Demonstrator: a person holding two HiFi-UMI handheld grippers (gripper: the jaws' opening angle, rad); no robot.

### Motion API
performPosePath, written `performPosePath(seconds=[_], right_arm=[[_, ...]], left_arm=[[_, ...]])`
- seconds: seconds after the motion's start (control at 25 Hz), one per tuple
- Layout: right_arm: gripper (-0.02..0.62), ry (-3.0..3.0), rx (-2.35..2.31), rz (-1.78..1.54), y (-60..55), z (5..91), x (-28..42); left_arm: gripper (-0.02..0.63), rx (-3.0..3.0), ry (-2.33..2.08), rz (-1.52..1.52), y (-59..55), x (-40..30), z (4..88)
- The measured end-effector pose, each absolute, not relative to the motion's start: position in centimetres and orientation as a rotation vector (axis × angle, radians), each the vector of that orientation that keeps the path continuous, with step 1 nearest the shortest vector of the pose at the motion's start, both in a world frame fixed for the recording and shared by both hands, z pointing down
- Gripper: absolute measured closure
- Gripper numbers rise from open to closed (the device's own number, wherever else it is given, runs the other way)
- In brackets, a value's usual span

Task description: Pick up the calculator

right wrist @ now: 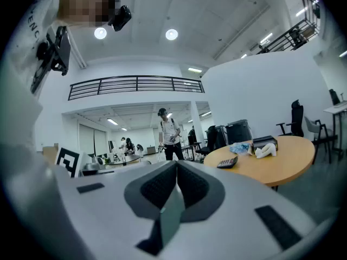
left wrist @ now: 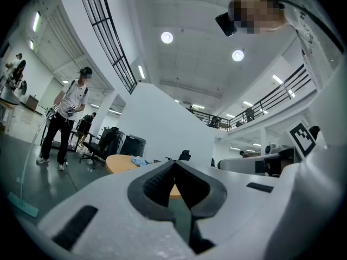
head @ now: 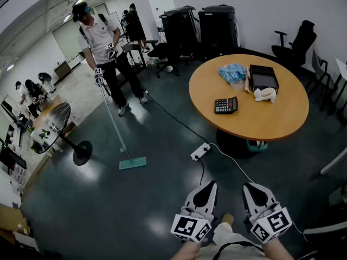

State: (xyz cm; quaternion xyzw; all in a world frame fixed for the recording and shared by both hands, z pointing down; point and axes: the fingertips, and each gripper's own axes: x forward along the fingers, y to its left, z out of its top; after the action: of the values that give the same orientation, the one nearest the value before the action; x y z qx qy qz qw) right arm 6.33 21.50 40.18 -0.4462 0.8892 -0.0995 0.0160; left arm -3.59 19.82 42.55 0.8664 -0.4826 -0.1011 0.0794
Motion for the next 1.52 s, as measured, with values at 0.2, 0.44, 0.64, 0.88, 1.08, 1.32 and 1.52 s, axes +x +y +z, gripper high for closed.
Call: performPosePath(seconds=[0.2,0.44,0.64,0.88,1.08,1.32,1.52], right_arm=[[0.586,2.771,-1.406,-0.335,16.6,40.5,8.6],[0.586,2.792,-1.352,-0.304,10.7,39.9,8.8],[0.586,2.767,-1.386,-0.326,6.7,40.9,9.0],[0.586,2.765,-1.448,-0.411,2.0,43.1,10.0],[0.586,2.761,-1.536,-0.413,-4.6,44.7,11.6],[0.586,2.765,-1.606,-0.474,-13.3,45.8,12.6],[0.584,2.746,-1.689,-0.547,-20.0,48.2,13.6]], left_arm=[[0.598,2.621,-1.415,-0.342,14.4,-0.8,41.2],[0.598,2.638,-1.441,-0.354,8.7,0.8,40.5],[0.598,2.648,-1.434,-0.327,5.4,2.6,41.6],[0.598,2.636,-1.383,-0.299,0.6,4.4,43.5],[0.598,2.641,-1.349,-0.340,-5.8,6.1,44.9],[0.598,2.618,-1.300,-0.344,-13.8,8.2,46.5],[0.598,2.560,-1.292,-0.335,-19.4,8.5,49.1]])
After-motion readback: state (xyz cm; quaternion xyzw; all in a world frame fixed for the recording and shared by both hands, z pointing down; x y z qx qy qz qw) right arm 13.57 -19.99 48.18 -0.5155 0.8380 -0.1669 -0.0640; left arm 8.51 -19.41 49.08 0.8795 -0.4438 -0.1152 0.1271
